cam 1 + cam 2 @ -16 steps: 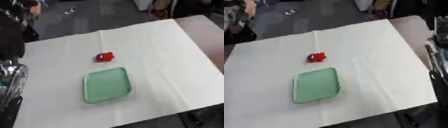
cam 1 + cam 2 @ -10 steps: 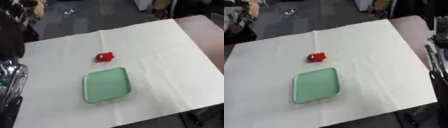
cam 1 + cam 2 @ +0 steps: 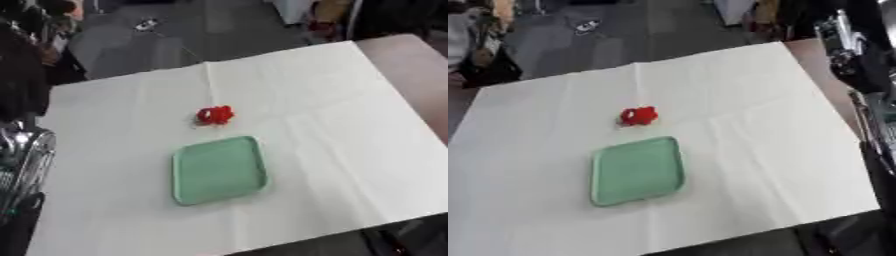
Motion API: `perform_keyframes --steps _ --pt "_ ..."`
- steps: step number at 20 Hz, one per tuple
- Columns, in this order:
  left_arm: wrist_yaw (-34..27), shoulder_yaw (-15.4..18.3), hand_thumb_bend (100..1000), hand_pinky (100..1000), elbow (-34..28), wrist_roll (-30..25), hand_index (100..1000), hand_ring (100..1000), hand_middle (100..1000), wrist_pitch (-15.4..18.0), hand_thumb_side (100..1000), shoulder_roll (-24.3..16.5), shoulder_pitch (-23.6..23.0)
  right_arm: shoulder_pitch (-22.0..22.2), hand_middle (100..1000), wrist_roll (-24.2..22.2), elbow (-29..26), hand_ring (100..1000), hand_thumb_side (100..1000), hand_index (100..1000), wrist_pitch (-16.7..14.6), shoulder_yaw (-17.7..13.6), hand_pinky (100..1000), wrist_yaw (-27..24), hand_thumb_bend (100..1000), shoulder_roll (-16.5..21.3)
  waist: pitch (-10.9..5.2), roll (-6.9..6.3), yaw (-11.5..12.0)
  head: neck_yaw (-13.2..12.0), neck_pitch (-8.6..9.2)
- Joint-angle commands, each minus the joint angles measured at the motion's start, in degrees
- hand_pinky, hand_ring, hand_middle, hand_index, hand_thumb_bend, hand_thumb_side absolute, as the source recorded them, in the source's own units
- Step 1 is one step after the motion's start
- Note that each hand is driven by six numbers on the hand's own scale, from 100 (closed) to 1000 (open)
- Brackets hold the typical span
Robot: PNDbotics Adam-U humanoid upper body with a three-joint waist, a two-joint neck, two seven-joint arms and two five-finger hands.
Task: Pick up objects on the table and place them in the box.
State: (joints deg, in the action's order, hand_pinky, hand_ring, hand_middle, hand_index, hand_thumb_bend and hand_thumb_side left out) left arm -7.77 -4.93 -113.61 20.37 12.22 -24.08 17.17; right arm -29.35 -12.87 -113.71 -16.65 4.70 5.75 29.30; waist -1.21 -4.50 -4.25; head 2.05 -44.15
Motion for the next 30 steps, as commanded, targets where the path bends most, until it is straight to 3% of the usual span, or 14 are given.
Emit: perform_keyframes --steps 1,5,12,13,14,16,19,22,30 --pt "0.42 0.79 398 639 -0.98 0.30 898 750 852 -0.63 883 -1.44 0.69 -0.97 423 -3.89 -0.88 419 768 440 2.60 0.74 294 4.18 100 1.48 -0.37 0.28 -0.14 0.15 0.20" --pt "1.28 0.87 408 632 -0.33 0.52 899 746 850 -4.14 881 -3.69 1.71 -0.18 394 -5.00 -0.88 398 733 416 0.86 -1.56 285 3.62 100 -0.01 -0.26 0.07 -0.89 -0.97 0.05" --pt "7.85 -1.08 413 632 9.61 -3.16 899 739 841 -8.45 885 -12.54 9.56 -0.34 360 -1.51 -0.88 376 685 393 -9.02 -3.91 264 -6.06 106 -0.96 -0.65 -0.61 -1.98 -2.44 0.04" --pt "9.39 -1.61 415 577 11.57 -4.10 895 706 824 -8.73 885 -13.73 10.92 -0.43 349 -1.58 -0.88 368 686 385 -10.05 -3.98 254 -6.89 142 -0.99 -0.73 -0.73 -2.10 -2.44 0.04" --pt "11.54 -2.31 415 577 13.88 -5.33 895 706 824 -9.02 885 -15.10 12.71 -0.50 349 -1.62 -0.88 369 671 385 -11.16 -3.99 255 -7.75 117 -1.03 -0.78 -0.83 -2.25 -2.47 0.04" --pt "15.57 -3.74 420 479 18.52 -7.64 884 631 787 -9.19 879 -17.03 16.12 -0.67 339 -1.81 -0.88 361 655 377 -12.90 -3.91 246 -9.10 114 -1.03 -0.80 -1.02 -2.52 -2.64 0.04" --pt "19.72 -5.40 422 440 24.54 -10.03 880 589 766 -8.61 879 -18.30 20.10 -0.95 334 -2.16 -0.88 357 651 374 -14.36 -3.68 241 -10.46 113 -1.01 -0.72 -1.19 -2.80 -2.74 0.04" --pt "24.42 -7.12 423 459 31.03 -12.90 874 557 757 -7.60 875 -18.73 24.31 -1.41 334 -2.76 -0.88 357 654 373 -15.37 -3.25 241 -11.48 112 -1.13 -0.44 -1.30 -3.20 -2.74 0.04" --pt "37.06 -8.19 489 547 48.00 -17.66 874 592 768 -2.48 876 -15.34 32.83 -2.22 330 -3.99 -0.88 353 667 370 -16.23 -2.64 236 -13.10 100 -1.67 0.49 -1.31 -4.75 -3.16 0.04"
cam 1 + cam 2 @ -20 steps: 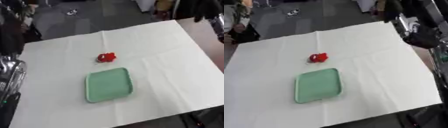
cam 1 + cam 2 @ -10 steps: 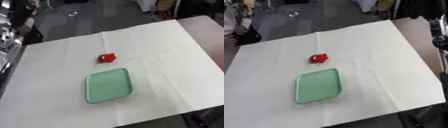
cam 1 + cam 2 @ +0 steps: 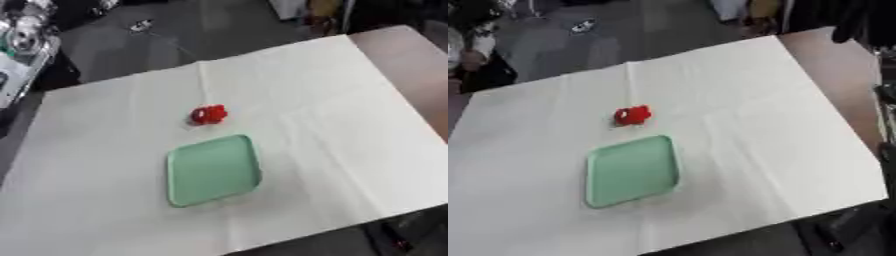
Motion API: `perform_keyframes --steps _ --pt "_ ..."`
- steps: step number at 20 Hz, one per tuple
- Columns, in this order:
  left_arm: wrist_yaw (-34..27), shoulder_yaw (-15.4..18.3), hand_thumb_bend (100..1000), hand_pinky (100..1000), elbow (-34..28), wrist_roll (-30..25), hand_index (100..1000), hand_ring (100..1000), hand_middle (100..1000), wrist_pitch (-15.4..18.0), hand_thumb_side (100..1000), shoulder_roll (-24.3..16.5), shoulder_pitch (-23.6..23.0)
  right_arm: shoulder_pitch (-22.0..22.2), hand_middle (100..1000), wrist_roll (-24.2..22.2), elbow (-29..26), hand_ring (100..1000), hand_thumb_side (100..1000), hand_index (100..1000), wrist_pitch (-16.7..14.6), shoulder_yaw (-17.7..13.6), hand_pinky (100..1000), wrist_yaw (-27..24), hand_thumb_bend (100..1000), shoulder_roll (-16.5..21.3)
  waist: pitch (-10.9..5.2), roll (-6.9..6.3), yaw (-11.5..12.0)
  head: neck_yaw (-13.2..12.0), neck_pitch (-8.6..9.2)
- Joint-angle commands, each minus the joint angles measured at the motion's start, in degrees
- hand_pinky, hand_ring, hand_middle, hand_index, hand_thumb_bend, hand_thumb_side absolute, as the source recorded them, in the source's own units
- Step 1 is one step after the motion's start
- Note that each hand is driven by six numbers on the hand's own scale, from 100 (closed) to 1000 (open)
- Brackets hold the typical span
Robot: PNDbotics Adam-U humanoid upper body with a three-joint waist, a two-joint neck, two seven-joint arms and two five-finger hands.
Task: Pick up objects on the table and place them in the box.
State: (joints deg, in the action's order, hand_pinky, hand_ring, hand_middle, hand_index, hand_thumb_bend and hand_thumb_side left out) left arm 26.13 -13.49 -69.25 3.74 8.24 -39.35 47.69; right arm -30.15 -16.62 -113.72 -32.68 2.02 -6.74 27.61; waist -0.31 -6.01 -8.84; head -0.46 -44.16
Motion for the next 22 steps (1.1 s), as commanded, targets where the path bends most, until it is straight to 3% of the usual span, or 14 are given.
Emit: perform_keyframes --steps 1,9,12,21,22 --pt "4.38 0.53 522 562 5.31 -1.49 876 606 772 2.24 878 0.44 3.13 -1.51 330 -0.31 -0.88 353 668 370 -0.20 0.09 236 -0.73 100 -0.08 -0.29 0.19 -0.34 -0.74 0.04" --pt "13.30 2.63 580 649 16.87 -5.22 876 641 788 6.16 887 3.68 8.33 -2.61 331 -0.94 -0.88 354 670 371 -0.01 0.36 236 -0.83 100 -1.19 0.63 -0.08 -2.21 -2.62 0.23" --pt "16.11 3.62 623 671 20.07 -6.04 876 650 791 7.20 867 4.68 8.96 -3.11 331 -0.94 -0.88 353 673 370 0.00 0.43 236 -0.79 100 -1.69 1.19 -0.13 -2.95 -3.33 1.09" --pt "21.85 5.88 698 707 26.39 -10.06 880 675 793 7.32 819 5.92 10.42 -4.15 329 -0.72 -0.88 351 688 368 0.21 0.55 234 -0.93 100 -2.44 2.52 -0.48 -4.65 -4.08 3.27" --pt "22.32 5.97 755 713 26.75 -10.74 881 680 794 7.38 806 6.02 10.52 -4.17 326 -0.55 -0.88 348 695 366 0.36 0.56 231 -0.97 100 -2.52 2.64 -0.55 -4.79 -4.06 3.63"
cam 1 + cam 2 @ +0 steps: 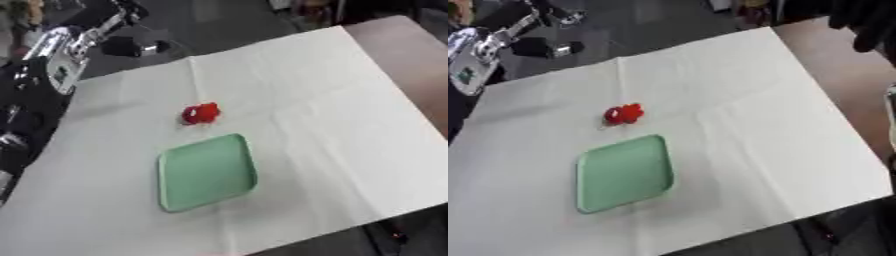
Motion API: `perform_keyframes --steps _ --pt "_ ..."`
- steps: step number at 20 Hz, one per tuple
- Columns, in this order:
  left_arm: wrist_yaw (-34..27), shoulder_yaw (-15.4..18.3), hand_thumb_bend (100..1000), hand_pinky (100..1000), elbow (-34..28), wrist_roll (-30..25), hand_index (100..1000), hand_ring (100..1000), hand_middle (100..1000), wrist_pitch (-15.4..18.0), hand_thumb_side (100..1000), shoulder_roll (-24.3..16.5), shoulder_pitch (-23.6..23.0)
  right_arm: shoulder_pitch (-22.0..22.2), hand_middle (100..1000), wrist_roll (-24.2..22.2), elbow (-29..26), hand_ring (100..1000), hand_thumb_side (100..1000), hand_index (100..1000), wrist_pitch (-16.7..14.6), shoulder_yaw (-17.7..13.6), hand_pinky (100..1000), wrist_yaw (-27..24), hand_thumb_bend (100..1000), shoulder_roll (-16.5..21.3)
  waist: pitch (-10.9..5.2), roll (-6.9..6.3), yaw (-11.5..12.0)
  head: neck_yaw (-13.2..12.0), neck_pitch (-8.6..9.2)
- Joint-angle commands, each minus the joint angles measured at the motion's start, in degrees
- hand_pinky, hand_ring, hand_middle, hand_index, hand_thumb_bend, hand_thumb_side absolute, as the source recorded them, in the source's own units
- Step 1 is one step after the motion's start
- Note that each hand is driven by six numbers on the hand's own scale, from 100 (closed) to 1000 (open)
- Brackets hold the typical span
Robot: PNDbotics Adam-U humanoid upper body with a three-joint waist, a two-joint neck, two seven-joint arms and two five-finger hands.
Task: Pick up objects on the table and place them in the box.
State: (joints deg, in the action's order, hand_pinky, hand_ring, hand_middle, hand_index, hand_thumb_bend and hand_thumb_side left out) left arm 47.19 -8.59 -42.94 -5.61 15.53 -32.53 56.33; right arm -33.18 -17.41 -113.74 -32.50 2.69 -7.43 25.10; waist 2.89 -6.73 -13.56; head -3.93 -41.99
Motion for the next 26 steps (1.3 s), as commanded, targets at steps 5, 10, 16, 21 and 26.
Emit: perform_keyframes --steps 5,10,16,21,26 --pt "2.71 1.37 793 716 1.42 -4.09 875 678 783 0.38 772 -0.44 2.30 -1.62 324 1.17 -0.86 344 698 363 0.63 0.14 228 -0.41 100 -0.19 0.23 -0.26 -0.89 -0.59 2.08" --pt "2.68 1.48 845 634 2.08 -7.06 861 603 714 -0.46 697 -0.03 2.72 -2.30 323 1.35 -0.86 343 700 362 0.64 0.23 227 -0.18 100 -0.39 1.26 -0.70 -1.84 -0.84 2.75" --pt "0.11 1.18 862 535 2.49 -11.86 849 522 668 -2.11 656 0.69 3.43 -2.51 323 1.43 -0.86 343 699 362 0.74 0.15 227 0.06 100 -0.42 1.54 -0.87 -2.21 -0.88 2.94" --pt "-2.15 0.06 820 482 2.35 -17.26 841 483 643 -3.15 628 1.15 4.07 -2.49 323 1.53 -0.86 344 696 362 0.75 0.04 227 0.20 100 -0.32 1.35 -0.88 -2.02 -0.91 2.90" --pt "-3.37 -0.91 818 460 1.88 -21.71 846 464 635 -4.13 608 1.62 4.10 -2.53 323 1.59 -0.86 344 696 362 0.81 0.04 227 0.24 100 -0.25 1.22 -0.89 -1.94 -1.21 2.78"
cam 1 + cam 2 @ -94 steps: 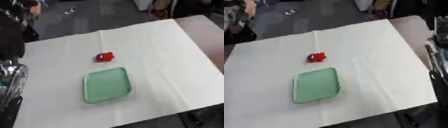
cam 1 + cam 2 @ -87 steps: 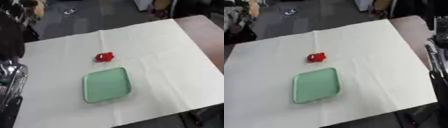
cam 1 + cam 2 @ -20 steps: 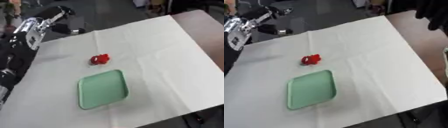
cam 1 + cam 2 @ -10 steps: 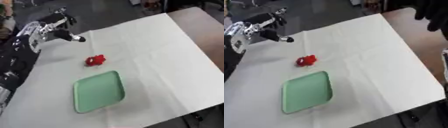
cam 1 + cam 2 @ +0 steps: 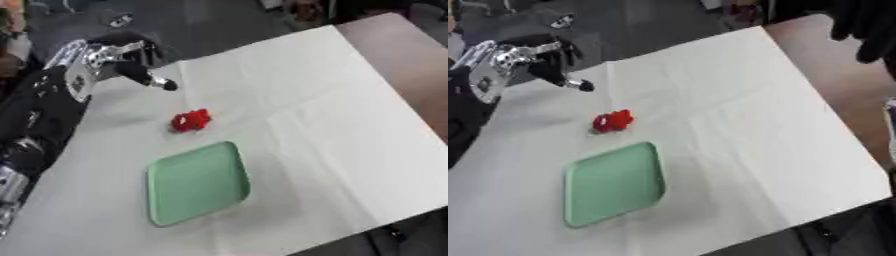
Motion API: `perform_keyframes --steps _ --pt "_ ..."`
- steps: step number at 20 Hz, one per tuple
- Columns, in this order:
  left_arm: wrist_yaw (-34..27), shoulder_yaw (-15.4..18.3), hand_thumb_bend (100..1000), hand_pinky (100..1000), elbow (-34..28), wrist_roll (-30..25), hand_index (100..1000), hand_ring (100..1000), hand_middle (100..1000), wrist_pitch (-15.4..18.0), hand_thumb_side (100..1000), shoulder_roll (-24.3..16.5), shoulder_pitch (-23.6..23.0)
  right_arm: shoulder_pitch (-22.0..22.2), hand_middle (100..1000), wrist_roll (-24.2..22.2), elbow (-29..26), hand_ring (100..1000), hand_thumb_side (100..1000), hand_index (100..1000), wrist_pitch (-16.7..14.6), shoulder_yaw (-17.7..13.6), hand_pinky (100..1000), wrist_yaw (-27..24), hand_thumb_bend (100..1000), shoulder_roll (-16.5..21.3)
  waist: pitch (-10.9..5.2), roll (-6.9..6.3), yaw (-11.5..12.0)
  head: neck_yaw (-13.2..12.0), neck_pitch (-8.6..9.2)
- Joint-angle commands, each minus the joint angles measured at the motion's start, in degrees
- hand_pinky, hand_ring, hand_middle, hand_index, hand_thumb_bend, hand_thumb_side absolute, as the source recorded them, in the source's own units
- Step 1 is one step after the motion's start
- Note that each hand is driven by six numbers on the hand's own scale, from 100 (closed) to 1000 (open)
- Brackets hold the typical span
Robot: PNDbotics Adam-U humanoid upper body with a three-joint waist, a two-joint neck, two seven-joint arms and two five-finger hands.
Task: Pick up objects on the table and place them in the box.
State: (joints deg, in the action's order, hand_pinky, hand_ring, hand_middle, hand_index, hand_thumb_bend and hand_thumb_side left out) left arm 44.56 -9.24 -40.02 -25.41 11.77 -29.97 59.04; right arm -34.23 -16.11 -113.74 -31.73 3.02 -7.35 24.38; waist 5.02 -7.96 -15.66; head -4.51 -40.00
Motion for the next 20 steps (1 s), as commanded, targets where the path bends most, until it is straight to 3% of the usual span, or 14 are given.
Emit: perform_keyframes --steps 1,6,14,20 --pt "-0.85 -0.54 817 463 -1.00 -2.91 846 464 635 -0.55 605 -0.78 1.34 -1.50 323 0.28 -0.86 344 697 362 0.04 -0.28 227 0.18 100 0.48 -0.93 0.33 0.17 -0.72 0.75" --pt "-0.89 -2.05 818 473 -1.29 -7.12 842 467 632 -0.40 592 -0.13 1.29 -1.56 323 0.30 -0.86 344 694 363 0.01 -0.34 228 0.29 100 0.48 -1.00 0.29 0.11 -0.77 0.70" --pt "1.87 -7.34 826 514 -3.48 -13.43 844 487 644 3.90 538 0.19 1.34 -1.67 325 0.01 -0.86 346 689 365 0.25 -0.24 231 0.76 100 0.42 -1.52 -0.10 0.33 -0.82 0.24" --pt "5.11 -9.46 815 546 -4.92 -16.03 846 504 656 5.59 529 -0.14 1.10 -1.71 325 -0.10 -0.86 347 687 366 0.24 -0.27 232 0.75 100 0.48 -1.78 -0.18 0.45 -0.98 0.09"
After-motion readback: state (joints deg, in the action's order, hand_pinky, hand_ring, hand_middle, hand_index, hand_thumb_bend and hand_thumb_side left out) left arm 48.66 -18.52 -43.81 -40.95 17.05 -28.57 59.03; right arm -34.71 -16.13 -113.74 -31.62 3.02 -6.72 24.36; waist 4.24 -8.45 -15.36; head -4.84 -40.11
